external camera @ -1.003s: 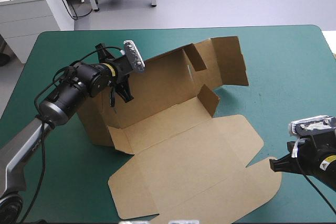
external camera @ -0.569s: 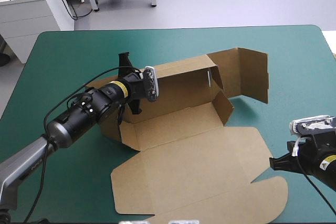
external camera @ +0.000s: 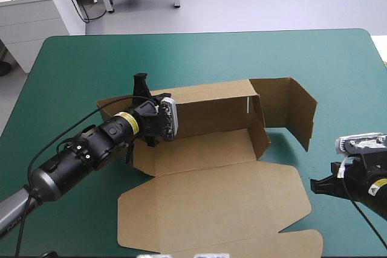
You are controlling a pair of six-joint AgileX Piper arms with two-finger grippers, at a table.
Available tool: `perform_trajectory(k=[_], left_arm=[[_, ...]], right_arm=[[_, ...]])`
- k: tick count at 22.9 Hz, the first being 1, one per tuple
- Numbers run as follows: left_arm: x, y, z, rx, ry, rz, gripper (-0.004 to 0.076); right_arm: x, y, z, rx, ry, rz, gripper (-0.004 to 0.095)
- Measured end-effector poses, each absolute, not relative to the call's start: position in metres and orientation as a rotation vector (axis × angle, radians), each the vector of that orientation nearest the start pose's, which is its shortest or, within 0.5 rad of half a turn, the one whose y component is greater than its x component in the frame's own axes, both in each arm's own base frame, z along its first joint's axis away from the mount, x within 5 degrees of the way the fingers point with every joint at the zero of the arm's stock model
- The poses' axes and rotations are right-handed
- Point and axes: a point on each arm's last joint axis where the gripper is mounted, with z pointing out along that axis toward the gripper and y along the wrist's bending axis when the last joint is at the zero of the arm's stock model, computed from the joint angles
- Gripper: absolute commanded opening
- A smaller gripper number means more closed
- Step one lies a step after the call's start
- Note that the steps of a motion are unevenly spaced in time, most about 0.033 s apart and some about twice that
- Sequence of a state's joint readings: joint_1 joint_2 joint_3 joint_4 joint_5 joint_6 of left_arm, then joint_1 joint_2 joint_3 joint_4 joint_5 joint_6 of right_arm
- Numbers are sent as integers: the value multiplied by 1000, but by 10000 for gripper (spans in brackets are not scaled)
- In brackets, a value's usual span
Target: Fold the box
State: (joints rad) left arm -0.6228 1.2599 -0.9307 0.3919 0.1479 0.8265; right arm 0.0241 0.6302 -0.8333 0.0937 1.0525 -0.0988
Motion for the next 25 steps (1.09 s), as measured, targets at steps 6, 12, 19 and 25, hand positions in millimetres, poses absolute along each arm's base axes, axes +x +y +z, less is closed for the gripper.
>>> perform_trajectory(k=[6,12,19,25], left_arm=[[219,-171,318,1639,1080,459,-8],[213,-172,307,1612,1007,434,-8],[212,-172,306,1607,996,430,-8],[212,-172,306,1607,996,430,-8]], right_arm=[[94,10,351,-126,2326,84,-13],[93,10,362,-126,2290,83,85],[82,10,414,-101,2121,88,713],[93,10,441,-101,2119,92,721]])
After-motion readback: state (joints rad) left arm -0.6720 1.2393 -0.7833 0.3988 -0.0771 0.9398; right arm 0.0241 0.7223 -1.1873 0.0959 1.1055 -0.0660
